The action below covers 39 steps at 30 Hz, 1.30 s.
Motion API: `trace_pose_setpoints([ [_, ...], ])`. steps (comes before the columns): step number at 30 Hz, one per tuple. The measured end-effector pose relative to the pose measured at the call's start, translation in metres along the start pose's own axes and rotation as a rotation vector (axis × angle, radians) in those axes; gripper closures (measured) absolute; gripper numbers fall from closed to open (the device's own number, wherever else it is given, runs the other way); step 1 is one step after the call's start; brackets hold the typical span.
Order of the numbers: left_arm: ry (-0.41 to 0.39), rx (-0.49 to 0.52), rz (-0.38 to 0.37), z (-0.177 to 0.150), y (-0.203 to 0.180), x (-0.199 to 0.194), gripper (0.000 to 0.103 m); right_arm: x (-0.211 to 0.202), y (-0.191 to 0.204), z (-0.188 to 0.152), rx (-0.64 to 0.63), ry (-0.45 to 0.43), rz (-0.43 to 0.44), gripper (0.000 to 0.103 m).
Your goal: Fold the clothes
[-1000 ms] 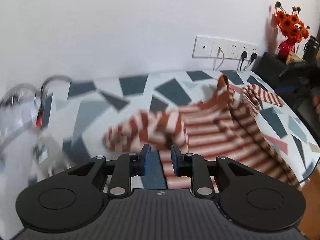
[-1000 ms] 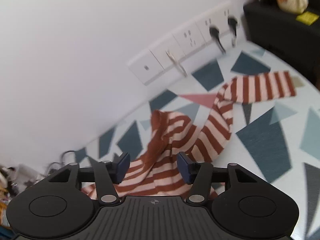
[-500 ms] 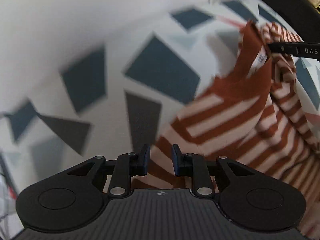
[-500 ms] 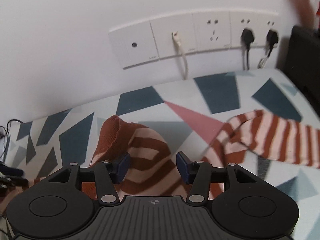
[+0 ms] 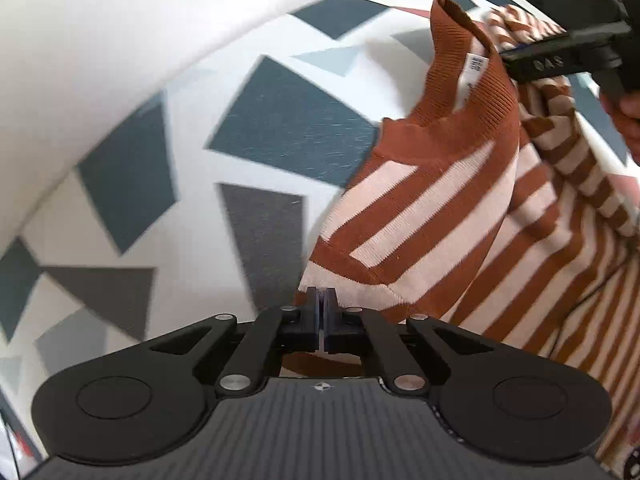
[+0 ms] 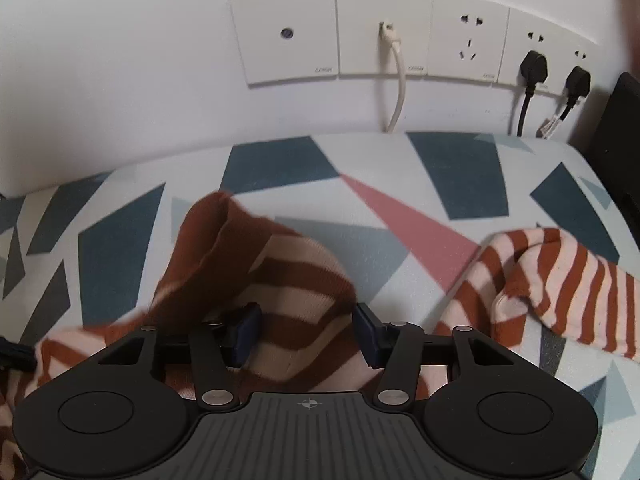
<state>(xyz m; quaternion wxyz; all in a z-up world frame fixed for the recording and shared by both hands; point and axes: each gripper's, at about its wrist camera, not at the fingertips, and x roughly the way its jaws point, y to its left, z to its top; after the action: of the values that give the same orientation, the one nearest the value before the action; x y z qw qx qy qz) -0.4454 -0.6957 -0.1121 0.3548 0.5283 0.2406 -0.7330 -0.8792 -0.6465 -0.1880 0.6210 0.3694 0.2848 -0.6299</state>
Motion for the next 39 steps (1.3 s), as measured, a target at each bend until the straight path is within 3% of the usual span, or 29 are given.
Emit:
trace_pose_setpoints([
  [4,-0.074,-0.02,0.111,-0.026,0.013,-0.004,0.1,0.006,0.001,-0.003,-0.001,0.014,-0.031,0.058],
  [7,-0.098,-0.062,0.1,-0.034,0.021,-0.007,0.088,0.007,0.004,-0.006,-0.02,0.0,-0.043,0.057],
  [9,-0.091,-0.084,0.117,-0.032,0.021,-0.007,0.064,0.008,0.006,-0.006,-0.034,-0.005,-0.048,0.057],
  [11,-0.079,-0.113,0.098,-0.023,0.027,-0.003,0.05,0.008,0.006,-0.005,-0.041,-0.002,-0.047,0.057],
  [14,-0.061,-0.172,0.009,-0.016,0.035,0.0,0.053,0.01,0.005,-0.002,-0.062,0.002,-0.033,0.059],
  [15,-0.066,-0.161,-0.008,-0.01,0.034,0.001,0.078,0.01,0.006,-0.001,-0.084,-0.001,-0.027,0.064],
  [16,-0.069,-0.151,-0.024,-0.005,0.032,0.002,0.097,0.01,0.006,0.0,-0.107,-0.004,-0.021,0.076],
  [17,-0.056,-0.147,-0.025,-0.001,0.028,0.003,0.098,0.01,0.006,0.0,-0.124,-0.006,-0.014,0.093],
  [21,-0.051,-0.097,0.119,0.009,0.02,0.001,0.098,0.009,0.005,0.003,-0.147,-0.021,0.003,0.096],
  [26,-0.153,-0.185,0.276,0.028,0.045,-0.017,0.098,0.009,-0.006,0.025,-0.104,-0.072,0.015,0.096],
  [32,-0.102,-0.124,0.39,0.034,0.04,0.025,0.098,0.033,-0.007,0.036,-0.101,-0.065,0.017,0.096],
  [35,-0.152,-0.207,0.405,0.027,0.045,0.028,0.098,0.03,-0.007,0.03,-0.096,-0.131,0.06,0.095],
  [37,-0.151,-0.223,0.421,0.026,0.044,0.027,0.092,0.024,-0.009,0.027,-0.085,-0.163,0.06,0.091],
  [39,-0.16,-0.23,0.431,0.027,0.04,0.018,0.073,0.012,-0.016,0.024,-0.044,-0.204,0.068,0.086],
])
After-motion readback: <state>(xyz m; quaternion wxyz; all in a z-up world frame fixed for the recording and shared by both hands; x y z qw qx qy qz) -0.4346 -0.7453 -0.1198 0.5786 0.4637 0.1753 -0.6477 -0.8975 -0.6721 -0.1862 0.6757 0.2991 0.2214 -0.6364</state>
